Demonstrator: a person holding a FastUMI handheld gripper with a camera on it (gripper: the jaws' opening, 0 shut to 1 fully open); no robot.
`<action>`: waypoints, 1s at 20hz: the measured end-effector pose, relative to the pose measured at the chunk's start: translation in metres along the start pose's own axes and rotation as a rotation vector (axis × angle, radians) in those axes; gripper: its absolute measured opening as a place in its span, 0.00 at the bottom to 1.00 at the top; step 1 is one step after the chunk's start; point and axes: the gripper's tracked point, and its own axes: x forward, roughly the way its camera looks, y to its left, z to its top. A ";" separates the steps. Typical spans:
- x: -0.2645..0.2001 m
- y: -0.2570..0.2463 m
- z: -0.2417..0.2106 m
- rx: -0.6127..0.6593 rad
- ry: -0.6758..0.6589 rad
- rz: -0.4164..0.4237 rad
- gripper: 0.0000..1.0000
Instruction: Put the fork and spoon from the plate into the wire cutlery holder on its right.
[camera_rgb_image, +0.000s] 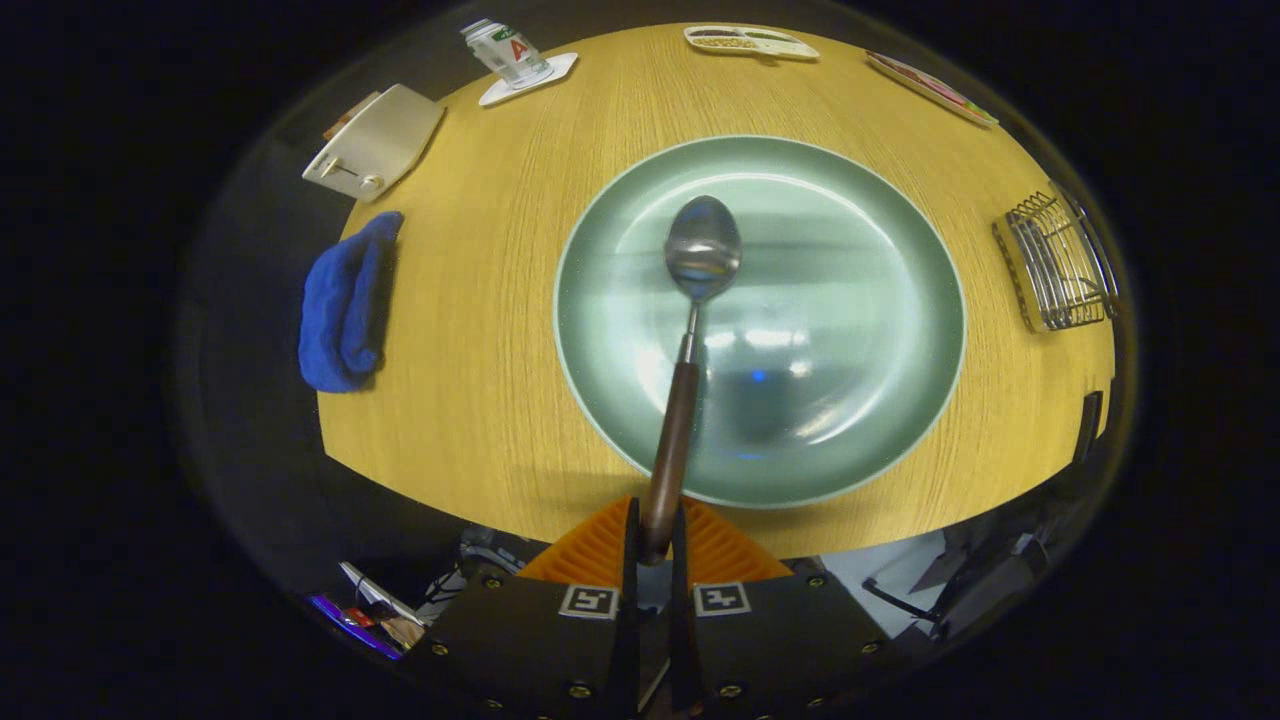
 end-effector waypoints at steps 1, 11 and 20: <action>-0.004 -0.001 -0.001 -0.030 0.000 -0.003 0.13; -0.042 -0.037 -0.003 -0.178 -0.036 -0.017 0.03; -0.118 -0.098 -0.016 -0.311 0.013 -0.005 0.04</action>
